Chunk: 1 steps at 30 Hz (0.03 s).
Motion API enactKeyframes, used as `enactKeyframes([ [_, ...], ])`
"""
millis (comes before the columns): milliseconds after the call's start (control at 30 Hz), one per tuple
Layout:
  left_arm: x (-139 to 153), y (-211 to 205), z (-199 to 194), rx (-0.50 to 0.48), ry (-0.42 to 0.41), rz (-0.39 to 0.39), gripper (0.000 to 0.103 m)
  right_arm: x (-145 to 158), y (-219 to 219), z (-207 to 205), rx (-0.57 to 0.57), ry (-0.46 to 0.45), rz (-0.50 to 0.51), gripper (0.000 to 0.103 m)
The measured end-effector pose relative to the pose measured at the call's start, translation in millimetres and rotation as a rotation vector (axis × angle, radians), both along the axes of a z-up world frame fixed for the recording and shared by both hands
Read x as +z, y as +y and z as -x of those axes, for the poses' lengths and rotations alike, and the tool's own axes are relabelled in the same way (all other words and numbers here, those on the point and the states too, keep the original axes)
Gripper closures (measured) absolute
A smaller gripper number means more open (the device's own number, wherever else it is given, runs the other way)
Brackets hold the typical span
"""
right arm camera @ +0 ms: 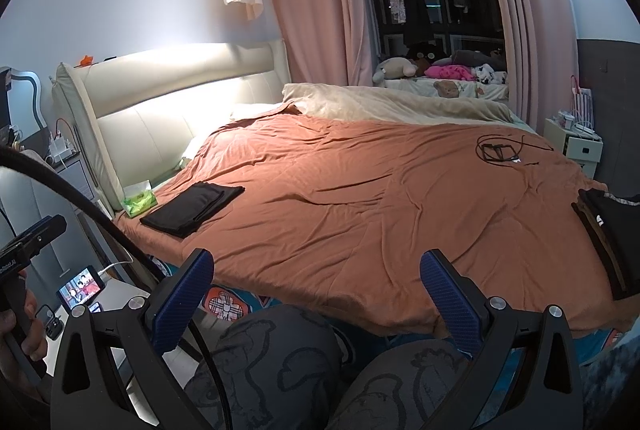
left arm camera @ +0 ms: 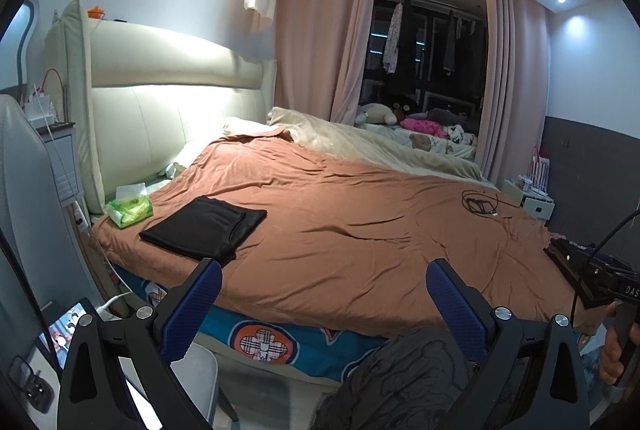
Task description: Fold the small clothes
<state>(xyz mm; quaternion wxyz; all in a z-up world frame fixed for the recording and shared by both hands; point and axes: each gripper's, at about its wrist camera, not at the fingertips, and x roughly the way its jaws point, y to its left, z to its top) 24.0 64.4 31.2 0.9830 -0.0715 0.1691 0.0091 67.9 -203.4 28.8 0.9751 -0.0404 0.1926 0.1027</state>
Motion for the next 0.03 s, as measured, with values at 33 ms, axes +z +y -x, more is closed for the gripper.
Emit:
enactKeyframes([
  [33, -0.2, 1.3, 1.4, 0.002, -0.001, 0.005, 0.000, 0.7, 0.6, 1.2, -0.001, -0.002, 0.002, 0.000],
])
